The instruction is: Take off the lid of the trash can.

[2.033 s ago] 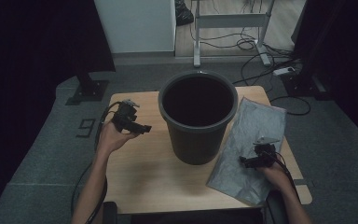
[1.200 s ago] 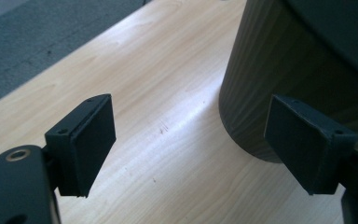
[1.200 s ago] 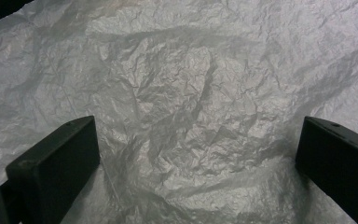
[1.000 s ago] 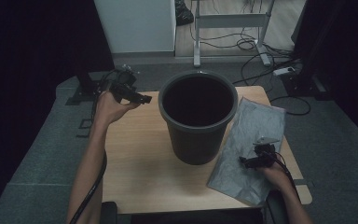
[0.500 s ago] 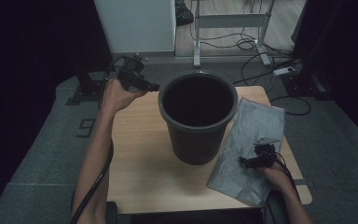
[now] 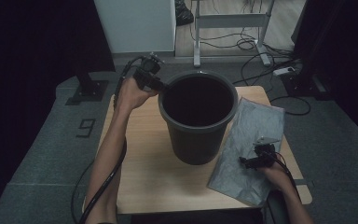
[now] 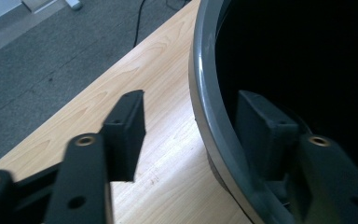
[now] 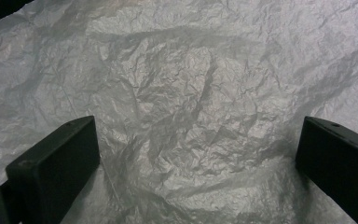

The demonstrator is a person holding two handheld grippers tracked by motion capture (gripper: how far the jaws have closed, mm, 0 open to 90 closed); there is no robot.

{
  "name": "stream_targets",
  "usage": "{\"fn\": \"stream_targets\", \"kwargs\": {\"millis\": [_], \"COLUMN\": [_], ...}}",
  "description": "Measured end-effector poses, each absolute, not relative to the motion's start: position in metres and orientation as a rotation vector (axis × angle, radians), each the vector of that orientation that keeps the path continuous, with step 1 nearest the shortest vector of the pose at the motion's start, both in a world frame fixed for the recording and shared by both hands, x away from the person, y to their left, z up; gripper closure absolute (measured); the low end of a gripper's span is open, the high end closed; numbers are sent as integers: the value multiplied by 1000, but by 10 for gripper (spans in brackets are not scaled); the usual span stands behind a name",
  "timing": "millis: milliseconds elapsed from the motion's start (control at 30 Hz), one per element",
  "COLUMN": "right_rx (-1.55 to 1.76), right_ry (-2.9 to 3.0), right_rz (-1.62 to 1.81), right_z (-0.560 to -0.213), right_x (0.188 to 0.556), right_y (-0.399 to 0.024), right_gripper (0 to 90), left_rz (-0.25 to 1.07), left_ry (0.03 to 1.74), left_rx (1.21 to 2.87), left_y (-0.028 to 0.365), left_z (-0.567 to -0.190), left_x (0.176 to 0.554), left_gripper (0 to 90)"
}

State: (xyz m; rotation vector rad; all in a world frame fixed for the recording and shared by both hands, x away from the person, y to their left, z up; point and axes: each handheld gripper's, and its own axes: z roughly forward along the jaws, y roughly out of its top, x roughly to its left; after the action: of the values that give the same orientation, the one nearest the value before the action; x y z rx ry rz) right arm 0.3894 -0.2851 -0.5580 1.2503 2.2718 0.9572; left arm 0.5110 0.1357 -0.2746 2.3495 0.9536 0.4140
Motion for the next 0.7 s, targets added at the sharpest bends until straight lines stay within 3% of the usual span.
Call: {"fn": "stream_targets", "kwargs": {"millis": [267, 700], "right_rx": [1249, 1248], "right_ry": [2274, 2275], "right_rz": [958, 959], "right_z": [-558, -558], "right_x": [389, 389], "right_y": [-285, -285], "right_gripper": [0, 0], "left_rz": [372, 388], "left_ry": [971, 1064], "left_rx": [2378, 2342], "left_y": [124, 118], "left_z": [-277, -264], "left_x": [513, 512], "left_gripper": [685, 753]}}
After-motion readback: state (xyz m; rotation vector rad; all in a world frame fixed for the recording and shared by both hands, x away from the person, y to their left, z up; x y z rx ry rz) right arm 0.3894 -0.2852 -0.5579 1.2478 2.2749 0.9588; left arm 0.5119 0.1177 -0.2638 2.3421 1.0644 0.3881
